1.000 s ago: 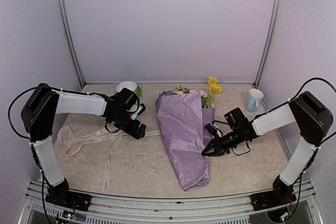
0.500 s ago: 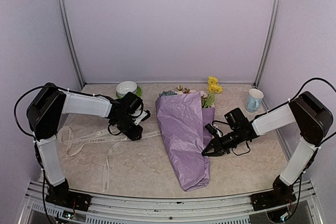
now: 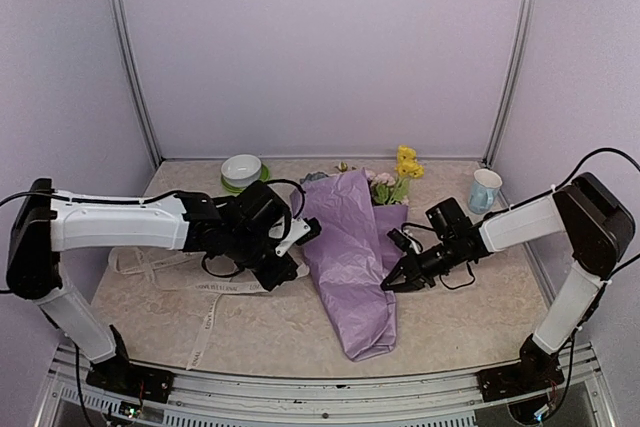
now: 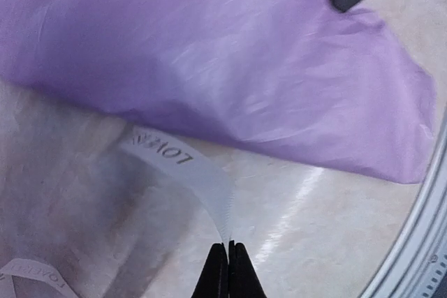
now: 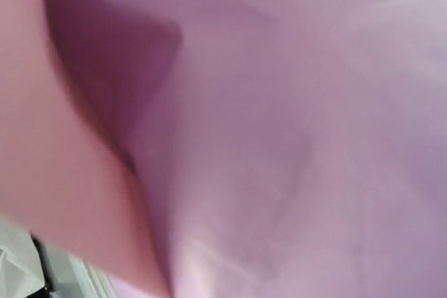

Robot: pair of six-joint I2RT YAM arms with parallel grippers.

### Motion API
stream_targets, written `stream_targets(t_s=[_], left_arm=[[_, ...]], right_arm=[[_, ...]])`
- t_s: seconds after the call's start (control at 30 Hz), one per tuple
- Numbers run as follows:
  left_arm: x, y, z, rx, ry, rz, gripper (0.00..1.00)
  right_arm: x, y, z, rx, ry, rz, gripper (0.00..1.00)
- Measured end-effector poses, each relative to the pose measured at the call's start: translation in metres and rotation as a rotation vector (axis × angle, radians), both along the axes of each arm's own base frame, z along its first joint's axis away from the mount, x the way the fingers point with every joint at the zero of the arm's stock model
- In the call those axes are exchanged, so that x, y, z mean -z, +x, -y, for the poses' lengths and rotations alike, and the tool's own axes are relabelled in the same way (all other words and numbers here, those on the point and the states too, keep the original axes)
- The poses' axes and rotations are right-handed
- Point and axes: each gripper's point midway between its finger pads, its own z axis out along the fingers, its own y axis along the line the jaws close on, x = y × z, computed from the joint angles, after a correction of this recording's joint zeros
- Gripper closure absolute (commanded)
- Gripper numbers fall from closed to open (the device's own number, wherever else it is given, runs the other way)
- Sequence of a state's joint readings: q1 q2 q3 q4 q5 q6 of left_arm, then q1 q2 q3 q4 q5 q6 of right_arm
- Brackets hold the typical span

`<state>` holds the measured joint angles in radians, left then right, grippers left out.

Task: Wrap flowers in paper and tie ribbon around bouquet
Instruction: Pick up the center of the board from the right side of the ribbon, then pick up the folded bouquet from the center of the board.

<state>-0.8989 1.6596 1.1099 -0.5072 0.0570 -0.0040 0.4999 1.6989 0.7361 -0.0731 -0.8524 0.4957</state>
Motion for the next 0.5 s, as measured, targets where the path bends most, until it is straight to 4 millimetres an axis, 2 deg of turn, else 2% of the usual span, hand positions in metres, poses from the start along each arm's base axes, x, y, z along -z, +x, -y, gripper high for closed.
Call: stream_targets(t_s=[0.13, 0.23, 0.3, 0.4, 0.5], left_arm=[[-0.068, -0.050, 0.040, 0.133, -0.154, 0.075, 1.00], [-0.118, -0.071, 0.057, 0.188, -0.268, 0.121, 1.00], [-0.141, -0.083, 0.066, 0.219, -0.320, 0.143, 1.00], [-0.159, -0.107, 0.086, 0.289, -0.363, 0.155, 1.00], [-0.161, -0.141, 0.115, 0.387, -0.369, 0.143, 1.00]], right_arm=[[-0.008, 0.007, -0.004, 0.001, 0.012, 0.010, 1.00], [-0.013, 0.013, -0.008, 0.005, 0.018, 0.017, 1.00], [-0.015, 0.018, -0.010, 0.010, 0.022, 0.017, 1.00], [-0.015, 0.023, -0.013, 0.019, 0.024, 0.007, 1.00], [-0.014, 0.026, -0.016, 0.026, 0.022, -0.006, 1.00]])
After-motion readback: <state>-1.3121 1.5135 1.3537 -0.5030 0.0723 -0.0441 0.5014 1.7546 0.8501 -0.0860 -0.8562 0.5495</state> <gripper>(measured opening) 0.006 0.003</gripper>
